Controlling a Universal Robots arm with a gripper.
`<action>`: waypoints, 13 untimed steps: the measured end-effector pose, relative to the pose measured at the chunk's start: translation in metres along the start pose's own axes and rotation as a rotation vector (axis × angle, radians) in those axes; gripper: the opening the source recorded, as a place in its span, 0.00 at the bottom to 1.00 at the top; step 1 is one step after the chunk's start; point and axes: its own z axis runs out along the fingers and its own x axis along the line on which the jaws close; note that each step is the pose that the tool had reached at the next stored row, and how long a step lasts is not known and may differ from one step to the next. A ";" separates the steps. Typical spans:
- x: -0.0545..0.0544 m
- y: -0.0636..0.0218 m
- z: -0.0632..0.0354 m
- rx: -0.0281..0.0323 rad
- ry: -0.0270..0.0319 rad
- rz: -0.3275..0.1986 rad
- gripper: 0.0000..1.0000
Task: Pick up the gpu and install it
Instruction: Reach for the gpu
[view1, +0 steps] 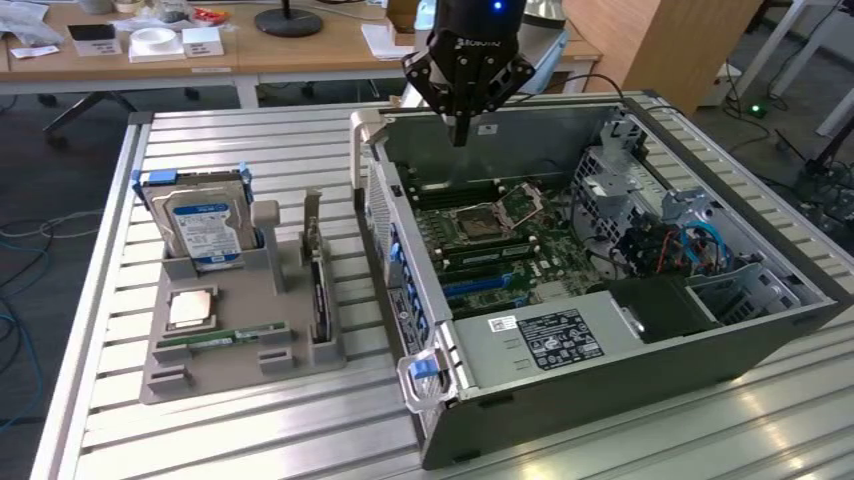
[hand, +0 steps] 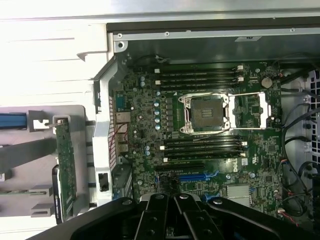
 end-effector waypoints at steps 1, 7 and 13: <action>0.001 -0.0001 0.0000 0.0000 -0.0001 0.000 0.11; 0.009 -0.0007 -0.0002 0.0000 0.0000 0.000 0.11; 0.018 -0.0013 -0.0004 0.0000 -0.0001 0.000 0.11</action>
